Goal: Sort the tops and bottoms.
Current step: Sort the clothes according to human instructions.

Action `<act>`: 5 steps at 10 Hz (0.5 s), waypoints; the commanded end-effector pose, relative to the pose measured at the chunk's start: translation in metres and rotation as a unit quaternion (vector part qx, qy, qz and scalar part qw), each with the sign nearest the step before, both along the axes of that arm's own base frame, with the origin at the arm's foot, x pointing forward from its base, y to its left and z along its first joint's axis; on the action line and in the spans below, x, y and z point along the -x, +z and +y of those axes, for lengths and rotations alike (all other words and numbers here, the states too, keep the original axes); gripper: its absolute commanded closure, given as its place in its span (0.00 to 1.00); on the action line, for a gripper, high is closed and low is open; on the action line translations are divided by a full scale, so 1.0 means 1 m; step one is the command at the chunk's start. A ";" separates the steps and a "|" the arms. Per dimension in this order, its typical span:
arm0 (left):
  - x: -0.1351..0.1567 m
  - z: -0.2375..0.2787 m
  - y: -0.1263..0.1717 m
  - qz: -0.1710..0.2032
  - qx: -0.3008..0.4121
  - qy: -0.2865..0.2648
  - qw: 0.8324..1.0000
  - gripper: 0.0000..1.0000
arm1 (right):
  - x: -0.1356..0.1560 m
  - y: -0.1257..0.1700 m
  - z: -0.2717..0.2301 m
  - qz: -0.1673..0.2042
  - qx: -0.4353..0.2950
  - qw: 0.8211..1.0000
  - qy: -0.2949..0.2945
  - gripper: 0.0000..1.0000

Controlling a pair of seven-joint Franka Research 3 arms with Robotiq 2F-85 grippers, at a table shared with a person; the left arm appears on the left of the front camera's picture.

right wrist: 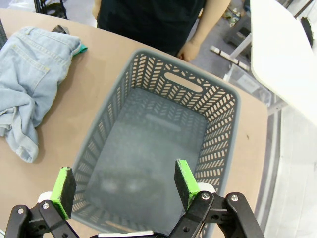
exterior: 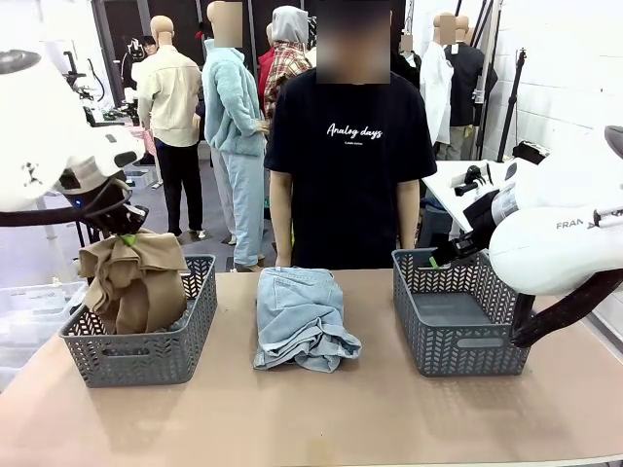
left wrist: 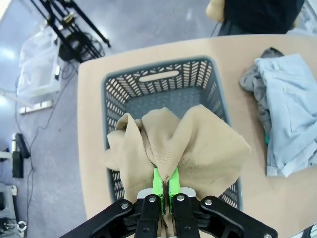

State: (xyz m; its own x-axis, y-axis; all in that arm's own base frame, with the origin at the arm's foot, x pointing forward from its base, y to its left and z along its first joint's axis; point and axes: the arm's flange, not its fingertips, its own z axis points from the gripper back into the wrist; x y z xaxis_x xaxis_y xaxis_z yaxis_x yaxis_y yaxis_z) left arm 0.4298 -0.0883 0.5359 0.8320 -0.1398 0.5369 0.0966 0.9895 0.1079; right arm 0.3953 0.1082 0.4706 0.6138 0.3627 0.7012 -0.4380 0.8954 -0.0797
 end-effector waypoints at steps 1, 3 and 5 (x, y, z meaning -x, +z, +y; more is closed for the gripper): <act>-0.015 0.003 -0.016 -0.018 -0.007 0.002 1.000 1.00 | -0.001 -0.001 -0.001 0.000 0.002 1.000 0.002 0.00; -0.025 0.009 -0.034 -0.002 0.000 0.009 1.000 1.00 | -0.001 -0.001 -0.001 0.000 0.002 1.000 0.002 0.00; -0.027 0.013 -0.052 0.016 0.009 0.023 1.000 1.00 | -0.001 -0.001 -0.001 0.000 0.002 1.000 0.002 0.00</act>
